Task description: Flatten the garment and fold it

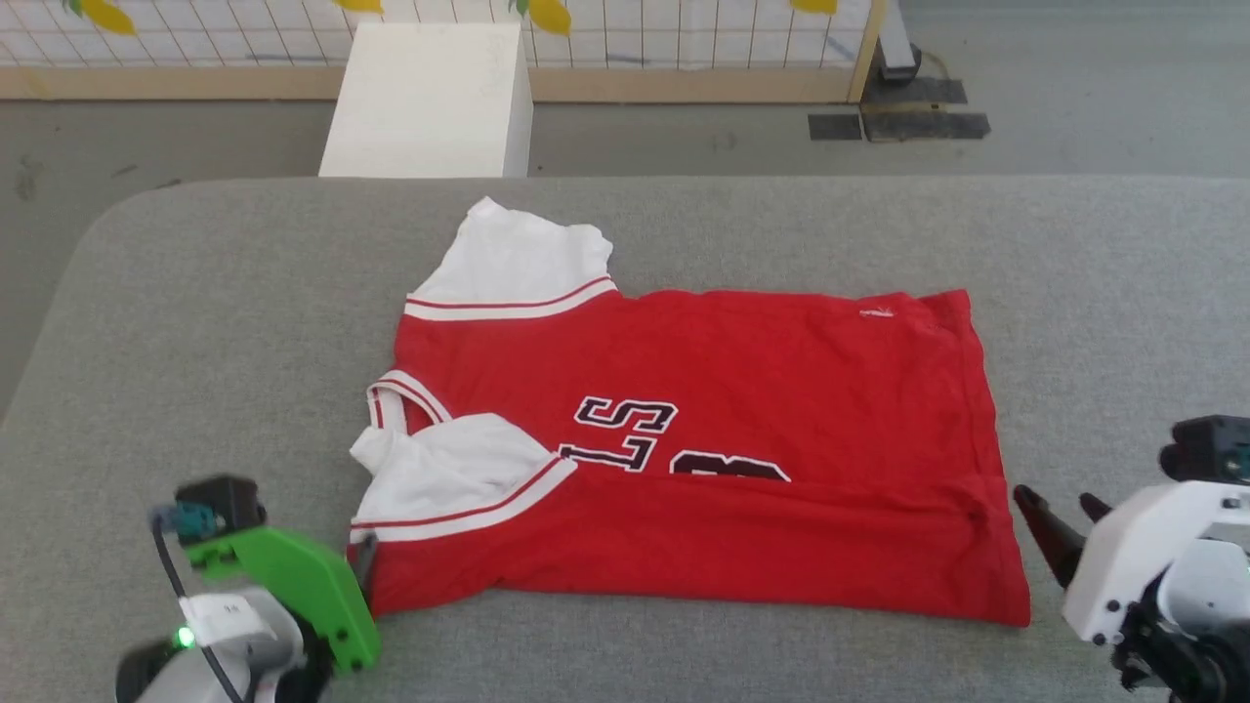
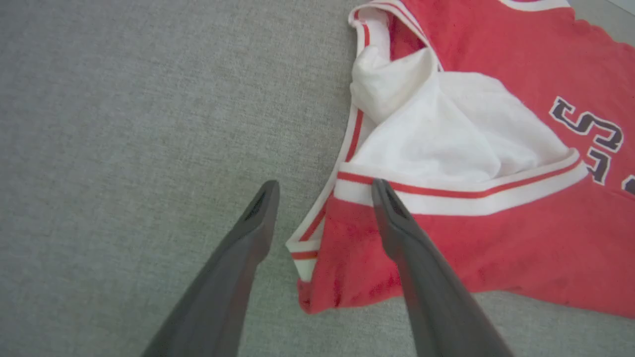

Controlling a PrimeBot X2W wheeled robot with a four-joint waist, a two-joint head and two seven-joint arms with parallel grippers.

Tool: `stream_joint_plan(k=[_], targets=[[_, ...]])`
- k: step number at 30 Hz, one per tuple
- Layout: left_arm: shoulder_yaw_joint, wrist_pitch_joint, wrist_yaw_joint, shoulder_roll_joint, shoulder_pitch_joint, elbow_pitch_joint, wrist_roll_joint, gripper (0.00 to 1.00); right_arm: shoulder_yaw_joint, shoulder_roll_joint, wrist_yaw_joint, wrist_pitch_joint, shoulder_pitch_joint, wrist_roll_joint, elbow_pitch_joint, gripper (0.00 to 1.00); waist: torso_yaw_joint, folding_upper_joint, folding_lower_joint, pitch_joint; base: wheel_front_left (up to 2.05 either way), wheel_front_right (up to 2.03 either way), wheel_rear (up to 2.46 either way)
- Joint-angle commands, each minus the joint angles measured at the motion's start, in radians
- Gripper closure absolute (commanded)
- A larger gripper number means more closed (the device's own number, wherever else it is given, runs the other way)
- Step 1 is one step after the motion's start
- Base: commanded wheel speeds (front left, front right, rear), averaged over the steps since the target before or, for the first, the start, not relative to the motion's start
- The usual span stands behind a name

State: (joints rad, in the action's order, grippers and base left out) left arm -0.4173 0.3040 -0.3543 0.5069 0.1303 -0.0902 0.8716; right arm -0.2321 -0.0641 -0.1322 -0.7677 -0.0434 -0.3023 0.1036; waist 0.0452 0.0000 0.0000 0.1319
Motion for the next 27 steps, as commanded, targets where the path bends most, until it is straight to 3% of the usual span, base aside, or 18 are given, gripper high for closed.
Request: stream_joint_plan(k=[1,6,11,12,13,19,27], targets=[[-0.007,0.039,-0.024,0.016,-0.029,0.031,0.016,0.0,-0.011,0.005,0.002,-0.009,0.014,-0.004,0.023,0.0,0.001,0.0,0.0,-0.008,0.0,0.0,0.0],[-0.022,0.108,-0.071,0.03,-0.084,0.081,0.036,0.0,-0.031,0.011,0.002,-0.027,0.031,-0.003,0.086,0.0,-0.006,0.0,0.0,-0.006,0.0,0.0,0.0],[-0.036,0.109,-0.059,0.005,-0.088,0.032,0.048,0.0,-0.019,0.013,0.002,-0.035,0.042,-0.005,0.111,0.0,-0.019,0.0,0.0,0.0,0.0,0.0,0.0],[-0.035,0.101,-0.052,-0.002,-0.087,0.02,0.052,0.7,-0.015,0.013,0.002,-0.036,0.047,-0.008,0.111,0.0,-0.021,0.0,0.0,0.0,0.0,0.0,0.0],[-0.034,0.094,-0.045,-0.007,-0.085,0.012,0.055,0.98,-0.01,0.013,0.002,-0.04,0.054,-0.004,0.111,0.0,-0.022,0.0,0.0,0.001,0.0,0.0,0.0],[0.015,0.006,-0.008,-0.03,-0.092,0.025,0.079,1.0,0.051,0.014,0.002,-0.069,0.09,0.102,0.076,0.0,-0.029,0.0,0.0,0.006,0.0,0.0,0.0],[0.043,-0.04,-0.017,-0.012,-0.127,0.172,0.069,1.0,0.082,0.014,0.002,-0.052,0.041,0.238,-0.075,0.0,-0.008,0.0,0.0,0.019,0.0,0.0,0.0]])
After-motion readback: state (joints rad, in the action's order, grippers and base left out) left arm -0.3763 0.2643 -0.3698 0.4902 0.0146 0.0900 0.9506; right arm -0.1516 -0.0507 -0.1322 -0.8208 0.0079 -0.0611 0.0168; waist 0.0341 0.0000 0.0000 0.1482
